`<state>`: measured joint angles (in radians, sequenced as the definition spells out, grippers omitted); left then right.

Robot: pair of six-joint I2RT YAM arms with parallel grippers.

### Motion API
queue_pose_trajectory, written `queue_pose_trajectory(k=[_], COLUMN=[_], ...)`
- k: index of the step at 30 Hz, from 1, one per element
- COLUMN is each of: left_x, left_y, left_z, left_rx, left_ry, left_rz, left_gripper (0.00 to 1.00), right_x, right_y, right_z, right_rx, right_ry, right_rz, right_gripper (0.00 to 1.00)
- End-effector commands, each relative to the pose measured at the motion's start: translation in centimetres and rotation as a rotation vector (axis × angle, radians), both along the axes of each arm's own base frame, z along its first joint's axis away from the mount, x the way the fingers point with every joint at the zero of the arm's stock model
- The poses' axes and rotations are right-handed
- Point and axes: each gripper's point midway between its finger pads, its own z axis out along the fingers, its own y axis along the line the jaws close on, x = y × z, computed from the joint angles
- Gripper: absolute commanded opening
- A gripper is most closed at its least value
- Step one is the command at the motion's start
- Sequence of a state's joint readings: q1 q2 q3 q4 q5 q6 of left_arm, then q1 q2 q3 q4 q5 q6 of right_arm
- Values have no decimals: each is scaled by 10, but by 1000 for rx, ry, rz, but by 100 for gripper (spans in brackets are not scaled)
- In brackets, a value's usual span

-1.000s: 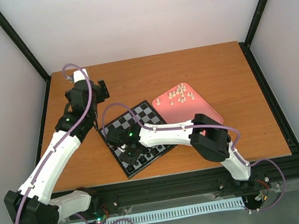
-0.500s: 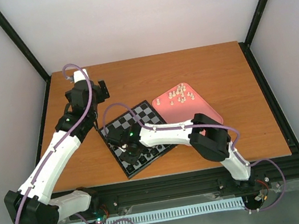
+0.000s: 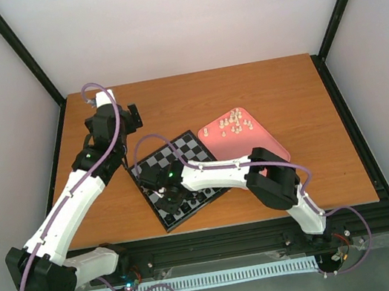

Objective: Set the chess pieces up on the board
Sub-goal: Place the chess piece on the chessboard, then pick up the chess piece from the storage box.

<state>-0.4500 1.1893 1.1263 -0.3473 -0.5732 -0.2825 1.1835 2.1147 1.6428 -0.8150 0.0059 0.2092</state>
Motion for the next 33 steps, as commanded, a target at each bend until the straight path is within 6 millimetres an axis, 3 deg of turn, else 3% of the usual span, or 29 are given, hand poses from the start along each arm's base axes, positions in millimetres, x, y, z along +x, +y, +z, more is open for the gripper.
queue_pose_trajectory(k=[1, 14, 16, 23, 27, 33], left_x=[1, 2, 2, 5, 4, 4], left_y=[-4, -5, -5, -7, -8, -8], left_z=[9, 10, 10, 8, 9, 8], left_rx=[-10, -9, -11, -9, -11, -10], left_ry=[-28, -30, -29, -21, -22, -20], left_rz=[-11, -14, -16, -18, -22, -24], left_gripper=[100, 100, 100, 100, 100, 100], right_x=[1, 6, 6, 12, 43, 104], right_y=[0, 10, 10, 6, -23, -112], right_z=[-7, 40, 48, 79, 99, 87], right_rx=[-8, 88, 107, 154, 147, 76], right_ry=[10, -43, -48, -111, -203, -239], right_rz=[-5, 9, 11, -7, -113, -380], right_gripper=[14, 16, 23, 30, 35, 36])
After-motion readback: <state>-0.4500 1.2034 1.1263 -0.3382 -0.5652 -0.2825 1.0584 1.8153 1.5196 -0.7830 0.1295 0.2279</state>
